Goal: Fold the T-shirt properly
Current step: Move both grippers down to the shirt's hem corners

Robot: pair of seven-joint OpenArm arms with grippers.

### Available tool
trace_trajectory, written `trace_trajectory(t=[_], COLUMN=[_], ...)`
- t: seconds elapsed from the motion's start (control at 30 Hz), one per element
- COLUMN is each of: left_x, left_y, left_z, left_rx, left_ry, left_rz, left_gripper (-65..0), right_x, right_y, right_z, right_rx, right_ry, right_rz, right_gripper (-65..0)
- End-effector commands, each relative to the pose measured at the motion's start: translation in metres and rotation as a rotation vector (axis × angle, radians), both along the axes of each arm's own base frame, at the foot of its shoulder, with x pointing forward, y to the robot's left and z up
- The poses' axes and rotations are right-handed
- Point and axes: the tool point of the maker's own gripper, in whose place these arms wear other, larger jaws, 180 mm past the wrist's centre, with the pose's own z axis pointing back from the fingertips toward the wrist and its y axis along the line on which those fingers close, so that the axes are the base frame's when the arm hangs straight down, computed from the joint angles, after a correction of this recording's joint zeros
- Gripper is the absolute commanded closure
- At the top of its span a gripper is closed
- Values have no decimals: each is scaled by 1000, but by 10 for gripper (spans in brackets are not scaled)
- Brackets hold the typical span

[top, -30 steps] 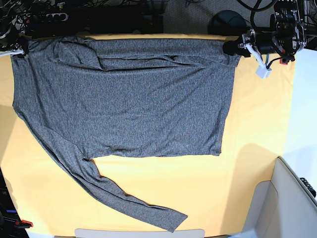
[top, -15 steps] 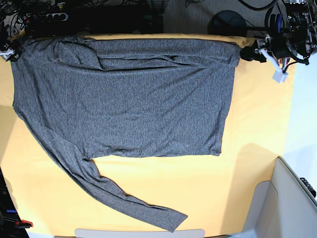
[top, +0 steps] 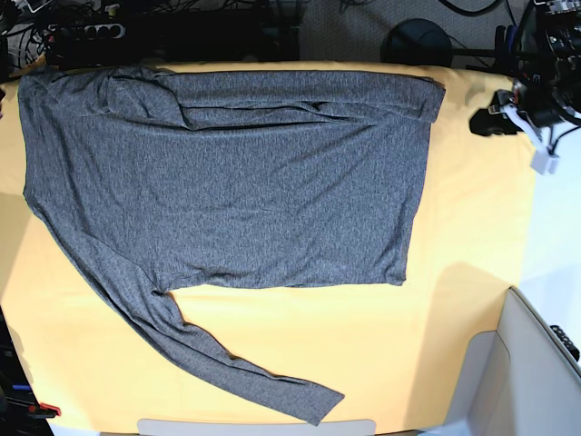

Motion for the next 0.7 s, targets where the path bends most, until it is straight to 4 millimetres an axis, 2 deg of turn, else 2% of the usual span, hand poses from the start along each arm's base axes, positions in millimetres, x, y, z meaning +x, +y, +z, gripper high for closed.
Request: trace_trajectory(t=[0.0, 0.03, 0.1, 0.17, 0.27, 0.4, 0.53, 0.67], left_x=[14, 28, 51, 73, 106, 143, 175, 202], left_y=[4, 3, 0, -4, -5, 8, 14, 17], left_z=[20, 32, 39, 37, 31, 24, 12, -10], left_rx=[29, 46, 40, 0, -34, -5, 68, 123], left_ry=[-59, -99, -135, -136, -119, -87, -83, -67], left_rz=[-22, -45, -67, -68, -58, -21, 2, 34], left_gripper=[-214, -216, -216, -216, -216, -216, -216, -217], right_x=[22, 33, 66, 102, 157, 223, 272, 310], right_y=[-4, -3, 9, 26, 49, 81, 107, 133], right_z=[29, 36, 42, 40, 47, 51, 44, 33], right_rx=[-60, -61, -36, 10, 45, 70, 15, -73], right_ry=[-89, -124, -181, -207, -275, -318, -279, -232], right_rz=[30, 37, 80, 151, 242, 356, 445, 542], right_gripper=[-342, -342, -342, -342, -342, -342, -342, -342])
